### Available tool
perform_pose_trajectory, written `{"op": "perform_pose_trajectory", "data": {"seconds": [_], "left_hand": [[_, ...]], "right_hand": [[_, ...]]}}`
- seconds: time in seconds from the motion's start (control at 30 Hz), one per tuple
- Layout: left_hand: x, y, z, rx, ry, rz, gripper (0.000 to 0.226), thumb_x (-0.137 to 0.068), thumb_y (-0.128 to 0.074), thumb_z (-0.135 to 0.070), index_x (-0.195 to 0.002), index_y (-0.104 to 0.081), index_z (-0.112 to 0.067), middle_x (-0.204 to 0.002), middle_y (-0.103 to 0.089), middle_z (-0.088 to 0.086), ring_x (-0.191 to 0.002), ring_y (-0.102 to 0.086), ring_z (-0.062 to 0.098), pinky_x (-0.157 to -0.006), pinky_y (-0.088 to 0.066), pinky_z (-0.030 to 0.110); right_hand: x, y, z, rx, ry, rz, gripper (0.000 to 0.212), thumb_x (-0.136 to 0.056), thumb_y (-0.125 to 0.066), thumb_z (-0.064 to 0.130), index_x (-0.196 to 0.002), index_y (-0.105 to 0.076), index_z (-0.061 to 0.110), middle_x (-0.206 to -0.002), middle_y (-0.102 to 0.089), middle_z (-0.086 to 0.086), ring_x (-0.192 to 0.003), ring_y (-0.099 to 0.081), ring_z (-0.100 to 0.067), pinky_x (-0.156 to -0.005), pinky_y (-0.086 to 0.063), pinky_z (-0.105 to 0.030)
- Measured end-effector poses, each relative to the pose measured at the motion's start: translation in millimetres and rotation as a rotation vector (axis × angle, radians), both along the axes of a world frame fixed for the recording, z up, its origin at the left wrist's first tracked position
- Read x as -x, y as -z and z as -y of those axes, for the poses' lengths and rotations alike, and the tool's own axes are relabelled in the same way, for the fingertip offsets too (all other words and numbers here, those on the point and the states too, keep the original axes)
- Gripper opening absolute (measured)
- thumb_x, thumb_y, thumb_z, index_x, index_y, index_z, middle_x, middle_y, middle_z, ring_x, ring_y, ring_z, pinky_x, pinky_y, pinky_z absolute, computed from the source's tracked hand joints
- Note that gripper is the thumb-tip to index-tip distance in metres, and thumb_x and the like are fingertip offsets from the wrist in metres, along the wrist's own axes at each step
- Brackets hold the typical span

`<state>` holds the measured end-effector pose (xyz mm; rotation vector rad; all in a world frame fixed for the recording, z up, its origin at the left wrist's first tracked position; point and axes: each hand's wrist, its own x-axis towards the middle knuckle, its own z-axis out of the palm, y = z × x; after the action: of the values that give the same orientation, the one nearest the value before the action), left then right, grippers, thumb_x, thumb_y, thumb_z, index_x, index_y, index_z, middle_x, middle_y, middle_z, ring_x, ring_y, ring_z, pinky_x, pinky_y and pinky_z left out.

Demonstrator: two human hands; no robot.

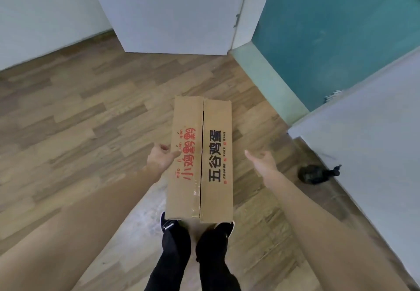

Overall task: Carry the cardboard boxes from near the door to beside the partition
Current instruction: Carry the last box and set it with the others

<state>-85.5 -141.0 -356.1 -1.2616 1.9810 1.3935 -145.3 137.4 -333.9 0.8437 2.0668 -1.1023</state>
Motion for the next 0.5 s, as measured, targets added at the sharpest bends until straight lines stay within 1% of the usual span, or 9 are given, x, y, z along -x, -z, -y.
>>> {"op": "perform_pose_trajectory", "data": {"seconds": [0.07, 0.13, 0.17, 0.27, 0.33, 0.4, 0.43, 0.47, 0.5], "left_hand": [[19.7, 57.7, 0.4, -0.026, -0.004, 0.028, 0.064, -0.085, -0.078, -0.037, -0.134, -0.048, -0.009, -0.122, -0.063, 0.008, -0.1, -0.057, 0.023, -0.087, -0.049, 0.037], [36.7, 113.8, -0.4, -0.042, -0.032, 0.047, 0.07, -0.084, -0.08, -0.035, -0.138, -0.044, -0.008, -0.117, -0.06, 0.006, -0.102, -0.055, 0.021, -0.086, -0.044, 0.033], [42.6, 132.5, 0.5, -0.052, -0.054, 0.043, 0.076, -0.083, -0.08, -0.035, -0.141, -0.041, -0.007, -0.12, -0.059, 0.007, -0.107, -0.055, 0.022, -0.086, -0.043, 0.033], [66.1, 204.6, 3.7, -0.047, -0.127, 0.049, 0.087, -0.082, -0.082, -0.034, -0.148, -0.032, -0.006, -0.139, -0.056, 0.012, -0.12, -0.056, 0.025, -0.088, -0.041, 0.033], [78.4, 239.6, 7.0, -0.055, -0.134, 0.051, 0.093, -0.079, -0.084, -0.035, -0.149, -0.028, -0.008, -0.142, -0.054, 0.012, -0.126, -0.056, 0.028, -0.09, -0.044, 0.036], [87.0, 268.9, 11.4, -0.05, -0.128, 0.063, 0.097, -0.073, -0.087, -0.038, -0.147, -0.03, -0.01, -0.14, -0.056, 0.01, -0.126, -0.058, 0.029, -0.098, -0.048, 0.039], [88.3, 281.2, 13.6, -0.055, -0.133, 0.065, 0.098, -0.07, -0.089, -0.039, -0.144, -0.032, -0.012, -0.139, -0.057, 0.009, -0.125, -0.059, 0.029, -0.102, -0.049, 0.044], [89.8, 292.7, 15.6, -0.05, -0.133, 0.077, 0.098, -0.066, -0.091, -0.04, -0.142, -0.035, -0.013, -0.137, -0.059, 0.008, -0.124, -0.059, 0.029, -0.103, -0.049, 0.05], [90.0, 304.7, 19.4, -0.042, -0.128, 0.095, 0.096, -0.064, -0.092, -0.04, -0.139, -0.038, -0.015, -0.134, -0.061, 0.006, -0.123, -0.06, 0.029, -0.103, -0.05, 0.052]], "right_hand": [[18.8, 57.8, 12.5, 0.004, 0.001, 0.047, 0.096, -0.087, -0.073, 0.048, -0.161, -0.023, 0.014, -0.166, -0.03, -0.01, -0.15, -0.033, -0.035, -0.12, -0.031, -0.056], [35.0, 118.9, 21.3, 0.008, -0.007, 0.081, 0.101, -0.085, -0.076, 0.047, -0.161, -0.019, 0.013, -0.166, -0.03, -0.011, -0.151, -0.031, -0.035, -0.118, -0.03, -0.057], [40.8, 138.6, 24.3, 0.014, -0.012, 0.087, 0.105, -0.083, -0.077, 0.047, -0.162, -0.017, 0.013, -0.166, -0.029, -0.012, -0.151, -0.03, -0.035, -0.118, -0.029, -0.057], [60.3, 215.8, 29.2, 0.007, -0.034, 0.113, 0.112, -0.082, -0.08, 0.044, -0.163, -0.009, 0.013, -0.168, -0.023, -0.013, -0.153, -0.026, -0.036, -0.119, -0.026, -0.059], [71.3, 249.7, 30.3, 0.01, -0.044, 0.128, 0.113, -0.082, -0.081, 0.042, -0.163, -0.008, 0.012, -0.168, -0.024, -0.013, -0.153, -0.026, -0.037, -0.119, -0.026, -0.06], [82.8, 276.8, 30.6, 0.0, -0.045, 0.122, 0.111, -0.081, -0.082, 0.041, -0.162, -0.011, 0.011, -0.166, -0.027, -0.013, -0.151, -0.029, -0.037, -0.118, -0.028, -0.06], [88.0, 287.3, 31.4, 0.013, -0.042, 0.115, 0.111, -0.08, -0.083, 0.04, -0.162, -0.013, 0.011, -0.165, -0.03, -0.013, -0.15, -0.032, -0.037, -0.117, -0.03, -0.06], [93.6, 298.4, 32.3, 0.026, -0.045, 0.113, 0.112, -0.078, -0.084, 0.041, -0.161, -0.016, 0.012, -0.163, -0.034, -0.013, -0.148, -0.035, -0.036, -0.116, -0.032, -0.06], [97.6, 309.7, 34.7, 0.043, -0.047, 0.113, 0.112, -0.075, -0.087, 0.041, -0.16, -0.02, 0.013, -0.16, -0.039, -0.012, -0.145, -0.04, -0.036, -0.114, -0.035, -0.06]]}}
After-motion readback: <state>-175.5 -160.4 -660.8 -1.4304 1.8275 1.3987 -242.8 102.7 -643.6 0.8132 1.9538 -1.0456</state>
